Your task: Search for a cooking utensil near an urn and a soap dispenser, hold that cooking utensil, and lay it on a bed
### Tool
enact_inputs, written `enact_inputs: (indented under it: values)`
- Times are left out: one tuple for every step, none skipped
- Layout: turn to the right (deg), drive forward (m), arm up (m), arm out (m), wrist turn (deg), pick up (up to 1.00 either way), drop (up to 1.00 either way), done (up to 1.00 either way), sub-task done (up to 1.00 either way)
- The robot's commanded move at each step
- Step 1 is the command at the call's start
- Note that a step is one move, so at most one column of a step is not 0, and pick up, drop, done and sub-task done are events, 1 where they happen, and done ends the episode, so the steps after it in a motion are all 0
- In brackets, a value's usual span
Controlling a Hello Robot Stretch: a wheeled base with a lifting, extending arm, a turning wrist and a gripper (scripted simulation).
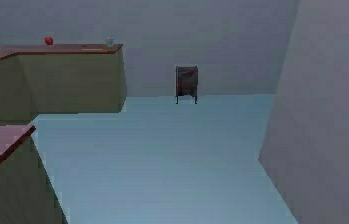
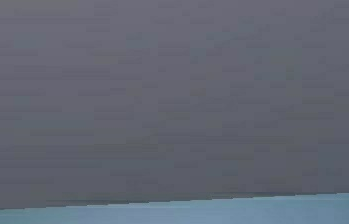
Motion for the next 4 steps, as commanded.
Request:
enact_inputs:
  values:
    - [0.0, 1.00, 0.00, 0.00, 0.0, 0.00, 0.00, 0.00, 0.00]
    - [-12.0, 0.00, 0.00, 0.00, 0.0, 0.00, 0.00, 0.00, 0.00]
    - [0.0, 0.15, 0.00, 0.00, 0.0, 0.00, 0.00, 0.00, 0.00]
    - [-33.0, 0.00, 0.00, 0.00, 0.0, 0.00, 0.00, 0.00, 0.00]
